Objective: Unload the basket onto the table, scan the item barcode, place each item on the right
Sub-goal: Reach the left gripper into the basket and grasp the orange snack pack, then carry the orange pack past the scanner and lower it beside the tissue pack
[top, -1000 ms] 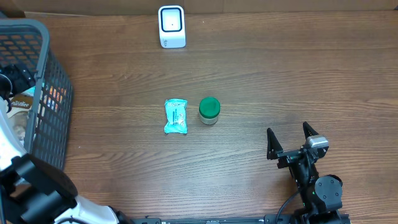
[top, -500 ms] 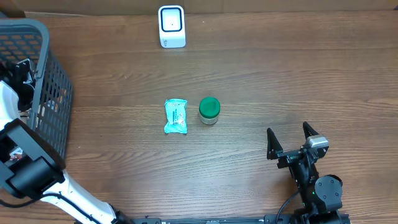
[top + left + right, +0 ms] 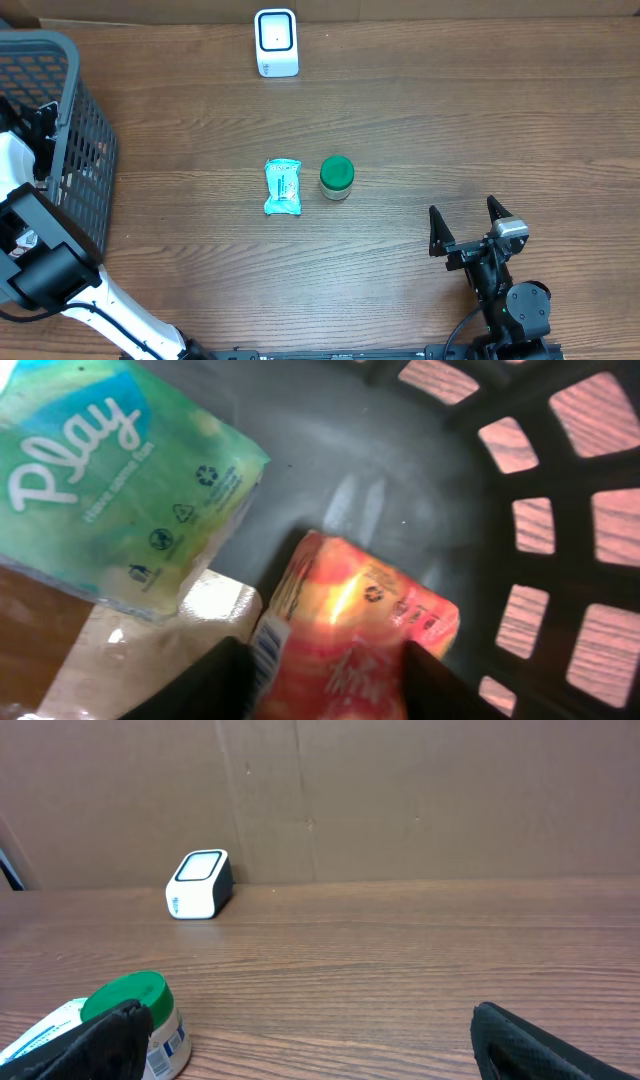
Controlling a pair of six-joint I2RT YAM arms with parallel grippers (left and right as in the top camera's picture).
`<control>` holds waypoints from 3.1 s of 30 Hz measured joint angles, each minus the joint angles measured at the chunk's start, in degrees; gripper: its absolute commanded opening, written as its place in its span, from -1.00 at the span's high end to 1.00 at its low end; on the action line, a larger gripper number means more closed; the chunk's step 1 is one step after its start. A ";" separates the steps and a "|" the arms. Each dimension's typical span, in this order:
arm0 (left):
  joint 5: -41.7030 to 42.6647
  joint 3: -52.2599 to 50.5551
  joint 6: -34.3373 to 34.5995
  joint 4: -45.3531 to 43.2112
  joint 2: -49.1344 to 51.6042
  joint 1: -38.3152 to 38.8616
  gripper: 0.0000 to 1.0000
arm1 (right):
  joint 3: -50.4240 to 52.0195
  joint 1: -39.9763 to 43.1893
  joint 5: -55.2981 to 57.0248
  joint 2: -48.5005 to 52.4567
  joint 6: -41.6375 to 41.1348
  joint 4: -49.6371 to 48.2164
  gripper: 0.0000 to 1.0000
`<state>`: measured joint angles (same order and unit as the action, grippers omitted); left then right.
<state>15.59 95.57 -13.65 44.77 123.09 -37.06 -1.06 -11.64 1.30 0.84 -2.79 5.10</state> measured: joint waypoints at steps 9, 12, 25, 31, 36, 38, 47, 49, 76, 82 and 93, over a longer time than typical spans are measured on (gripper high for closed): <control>-2.69 0.83 3.32 1.90 0.00 0.00 0.92 | 0.00 0.02 -0.02 0.00 0.02 0.02 -1.00; -3.45 3.02 5.14 5.90 0.26 0.00 0.91 | 0.00 0.02 0.00 0.00 0.00 0.02 -1.00; -4.46 19.93 19.96 15.76 -9.99 0.00 0.91 | 0.00 0.02 0.00 0.00 0.02 0.02 -0.99; -2.01 22.08 22.91 18.91 -25.38 0.94 0.91 | 0.00 0.02 0.00 0.00 0.02 0.00 -1.00; 1.25 22.67 23.69 25.64 -32.98 6.82 0.92 | 0.00 0.02 0.00 0.00 0.00 0.02 -1.00; 1.88 22.71 23.80 28.17 -33.42 10.25 0.91 | 0.00 0.02 -0.02 0.00 0.02 0.02 -1.00; 2.45 12.61 23.61 30.12 -32.52 25.20 0.91 | 0.00 0.02 0.00 0.00 0.02 0.02 -1.00; 2.47 8.24 23.65 28.15 -32.48 27.02 0.91 | 0.00 0.02 0.00 0.00 0.00 0.02 -1.00; 1.99 -43.04 40.81 -17.03 -31.54 38.71 0.91 | 0.00 0.02 -0.04 0.00 0.00 0.02 -1.00; 1.99 -45.03 42.53 -19.15 -31.54 41.16 0.92 | 0.00 0.02 0.00 0.00 0.00 0.02 -1.00; 1.99 -45.03 43.74 -19.54 -31.54 41.59 0.76 | 0.00 0.02 -0.02 0.00 0.02 0.00 -1.00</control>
<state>17.58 50.54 30.09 25.23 91.55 4.54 -1.06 -11.62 1.28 0.84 -2.76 5.10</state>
